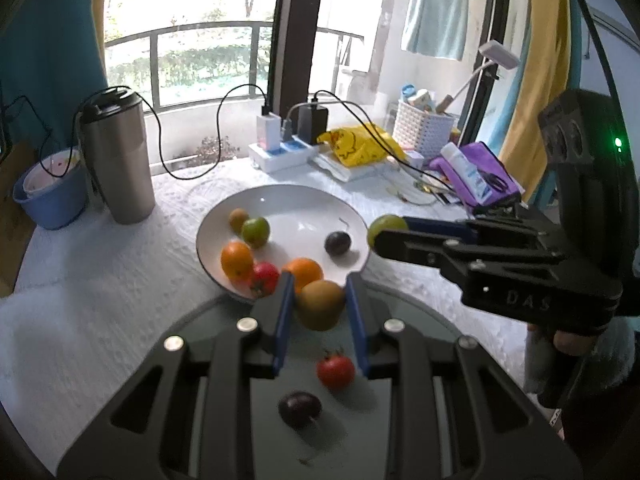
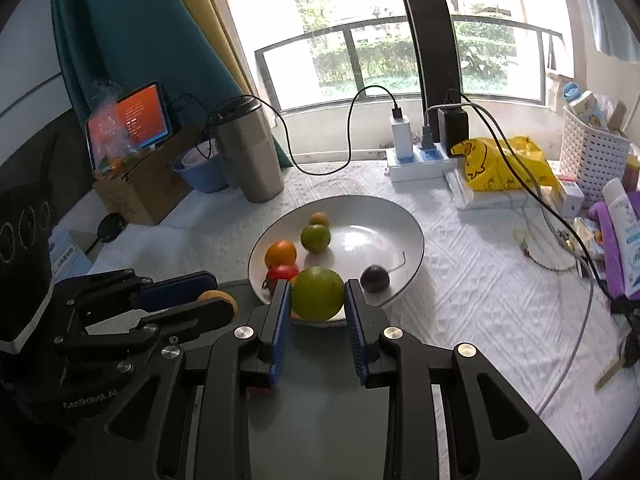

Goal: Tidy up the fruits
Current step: 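Carry the yellow-green fruit in the right tool while the left tool carries the brown fruit to the bowl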

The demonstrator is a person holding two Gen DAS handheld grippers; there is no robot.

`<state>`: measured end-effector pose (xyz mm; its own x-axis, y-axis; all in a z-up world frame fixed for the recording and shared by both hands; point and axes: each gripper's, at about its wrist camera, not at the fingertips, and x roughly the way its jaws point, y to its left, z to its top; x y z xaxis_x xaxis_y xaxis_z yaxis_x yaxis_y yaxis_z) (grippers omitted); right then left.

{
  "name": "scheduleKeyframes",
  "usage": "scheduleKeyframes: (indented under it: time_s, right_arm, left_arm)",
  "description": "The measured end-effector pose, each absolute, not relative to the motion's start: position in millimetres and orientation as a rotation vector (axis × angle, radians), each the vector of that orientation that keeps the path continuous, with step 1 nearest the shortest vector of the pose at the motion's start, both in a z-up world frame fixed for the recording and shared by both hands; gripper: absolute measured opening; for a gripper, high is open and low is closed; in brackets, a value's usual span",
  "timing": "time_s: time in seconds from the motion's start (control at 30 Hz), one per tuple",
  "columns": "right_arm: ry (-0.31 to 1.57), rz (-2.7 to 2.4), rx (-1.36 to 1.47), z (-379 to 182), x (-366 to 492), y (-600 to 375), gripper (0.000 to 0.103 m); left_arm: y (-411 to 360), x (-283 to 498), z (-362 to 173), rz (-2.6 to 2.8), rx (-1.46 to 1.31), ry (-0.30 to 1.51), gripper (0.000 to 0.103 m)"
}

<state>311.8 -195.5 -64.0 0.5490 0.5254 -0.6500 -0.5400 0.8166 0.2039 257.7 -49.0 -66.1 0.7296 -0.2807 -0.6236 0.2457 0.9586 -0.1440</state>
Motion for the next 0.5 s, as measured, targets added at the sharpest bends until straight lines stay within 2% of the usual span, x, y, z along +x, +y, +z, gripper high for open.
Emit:
scheduleKeyframes:
  time_s: [0.5]
  right_arm:
    - [0.808,0.6,-0.02,-82.6,365.5,-192.0,0.029]
  left_arm:
    - [-35.0,311.5,-80.6,-0.265,-0.082,0.703,0.027]
